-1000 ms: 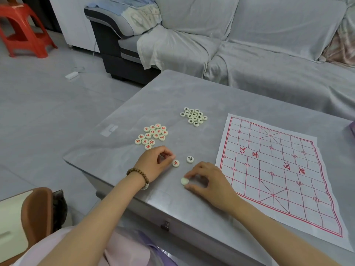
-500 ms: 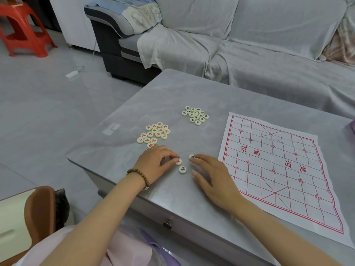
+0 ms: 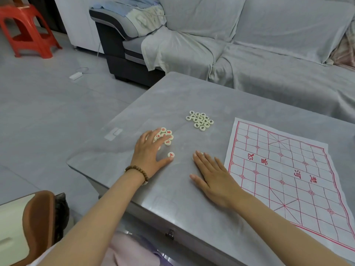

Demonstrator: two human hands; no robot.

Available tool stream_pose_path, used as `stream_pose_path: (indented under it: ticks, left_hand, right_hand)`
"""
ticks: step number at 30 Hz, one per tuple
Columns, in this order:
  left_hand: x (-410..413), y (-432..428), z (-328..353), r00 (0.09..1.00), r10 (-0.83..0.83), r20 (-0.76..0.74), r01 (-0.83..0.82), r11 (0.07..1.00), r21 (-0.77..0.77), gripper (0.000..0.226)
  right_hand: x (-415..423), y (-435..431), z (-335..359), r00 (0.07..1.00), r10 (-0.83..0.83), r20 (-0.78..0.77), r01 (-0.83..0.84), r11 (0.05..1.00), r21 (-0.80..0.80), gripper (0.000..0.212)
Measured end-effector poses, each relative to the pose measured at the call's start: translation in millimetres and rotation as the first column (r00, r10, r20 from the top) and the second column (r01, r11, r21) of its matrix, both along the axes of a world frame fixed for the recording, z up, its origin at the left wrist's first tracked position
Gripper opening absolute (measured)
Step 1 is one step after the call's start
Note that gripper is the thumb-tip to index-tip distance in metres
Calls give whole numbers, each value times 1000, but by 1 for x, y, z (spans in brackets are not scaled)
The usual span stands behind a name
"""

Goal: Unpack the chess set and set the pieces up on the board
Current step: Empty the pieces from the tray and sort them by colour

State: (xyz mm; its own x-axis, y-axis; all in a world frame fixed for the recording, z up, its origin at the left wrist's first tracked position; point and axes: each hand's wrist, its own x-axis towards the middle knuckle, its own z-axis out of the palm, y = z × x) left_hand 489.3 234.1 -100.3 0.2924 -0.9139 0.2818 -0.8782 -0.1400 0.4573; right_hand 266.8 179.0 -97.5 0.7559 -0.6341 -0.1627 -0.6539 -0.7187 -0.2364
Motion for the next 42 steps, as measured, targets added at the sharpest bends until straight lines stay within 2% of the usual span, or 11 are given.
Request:
stream_pose_path:
  ticks: [4, 8, 12, 16, 19, 25, 31, 34, 37, 39, 42]
  left_hand:
    - [5, -15, 1, 998, 52, -46, -40, 970, 241, 104]
    - [8, -35, -3, 997, 71, 42, -81, 927, 367, 115]
    - [10, -47, -9, 996, 72, 60, -90, 916, 390, 114]
    - [-3, -54, -13, 993, -30, 118, -16, 929, 369, 106]
    - [-19, -59, -11, 985, -123, 124, 74, 938, 338, 83]
    - [-57, -67, -10, 943, -330, 45, 304, 907, 292, 62]
    - [-80, -65, -7, 918, -397, 25, 376, 886, 271, 61]
    - [-73, -63, 0, 934, -355, -37, 355, 918, 176, 72]
    - [-56, -52, 10, 948, -285, -143, 295, 954, 55, 76]
    - [-49, -42, 12, 950, -270, -156, 282, 957, 60, 72]
    - [-49, -31, 10, 952, -284, -116, 293, 954, 61, 54]
  right_hand:
    - [23, -35, -3, 996, -89, -12, 89, 996, 13, 65]
    - [47, -82, -3, 986, -164, -37, 164, 986, -5, 64]
    - [62, -109, -4, 979, -204, -8, 204, 979, 1, 63]
    - [45, -107, -4, 945, -205, 254, 206, 978, 19, 55]
    - [11, -97, -4, 902, -245, 355, 275, 961, -36, 55]
    - [-62, -76, -13, 897, -394, 201, 408, 912, -34, 58]
    - [-70, -41, -15, 883, -439, 165, 450, 892, -34, 54]
    - [-64, -39, -7, 883, -398, 249, 409, 912, 6, 52]
    - [-48, -40, 7, 890, -266, 370, 248, 964, 98, 50]
    - [-36, -41, 12, 912, -163, 377, 119, 983, 138, 49]
    - [-25, -43, 10, 933, -48, 357, 22, 997, 75, 44]
